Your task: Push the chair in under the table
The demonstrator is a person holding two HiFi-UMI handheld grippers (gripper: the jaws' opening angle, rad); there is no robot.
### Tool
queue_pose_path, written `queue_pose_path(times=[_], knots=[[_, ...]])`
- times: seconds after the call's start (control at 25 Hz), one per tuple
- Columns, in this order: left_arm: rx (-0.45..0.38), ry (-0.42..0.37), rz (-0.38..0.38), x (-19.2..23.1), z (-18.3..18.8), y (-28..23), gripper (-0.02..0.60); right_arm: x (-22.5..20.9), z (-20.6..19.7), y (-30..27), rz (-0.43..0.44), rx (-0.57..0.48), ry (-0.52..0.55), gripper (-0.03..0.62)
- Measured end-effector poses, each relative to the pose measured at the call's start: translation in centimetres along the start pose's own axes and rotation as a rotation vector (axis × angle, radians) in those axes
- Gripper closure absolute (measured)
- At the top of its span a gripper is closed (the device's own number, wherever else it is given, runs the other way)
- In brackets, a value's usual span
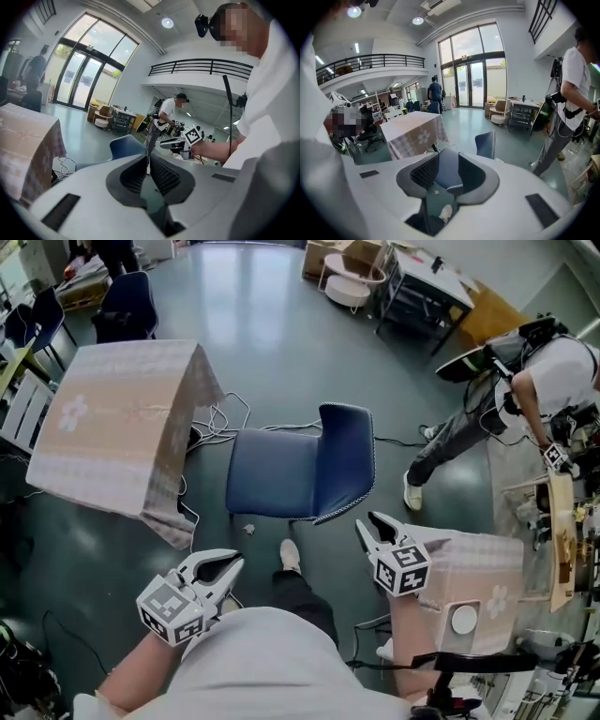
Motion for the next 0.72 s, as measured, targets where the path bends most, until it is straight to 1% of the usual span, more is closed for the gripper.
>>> queue_pose_path(times=[0.16,0.28,0.36,0.44,0.56,0.72], knots=[[-0.007,0.014,0.059,-1.2,4.6,-6.0,0.569,-9.6,2.3,-2.5,0.017,0.038,-0.023,0.448],[-0.01,0.025,0.105,-1.5,7.0,-9.5,0.568,-16.3,2.7,-5.5,0.041,0.085,-0.079,0.422],[-0.011,0.022,0.135,-1.4,8.3,-11.2,0.548,-20.1,3.0,-8.1,0.073,0.107,-0.131,0.387],[-0.007,0.03,0.17,-1.2,9.2,-12.2,0.531,-23.0,3.3,-10.6,0.112,0.11,-0.19,0.363],[0.006,0.065,0.234,-0.6,9.4,-12.6,0.527,-26.1,3.6,-14.1,0.147,0.132,-0.247,0.345],[0.007,0.111,0.303,0.9,9.5,-12.7,0.528,-29.0,3.9,-17.7,0.141,0.214,-0.323,0.341]])
Point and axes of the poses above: the fingertips, and each gripper's own axes: y backward along the fingers, x to its left, z out of its top, the point moved 10 cm from there along y, backward along the fingers, and after that the axes turned 15 degrees about z, right-handed, at the moved point
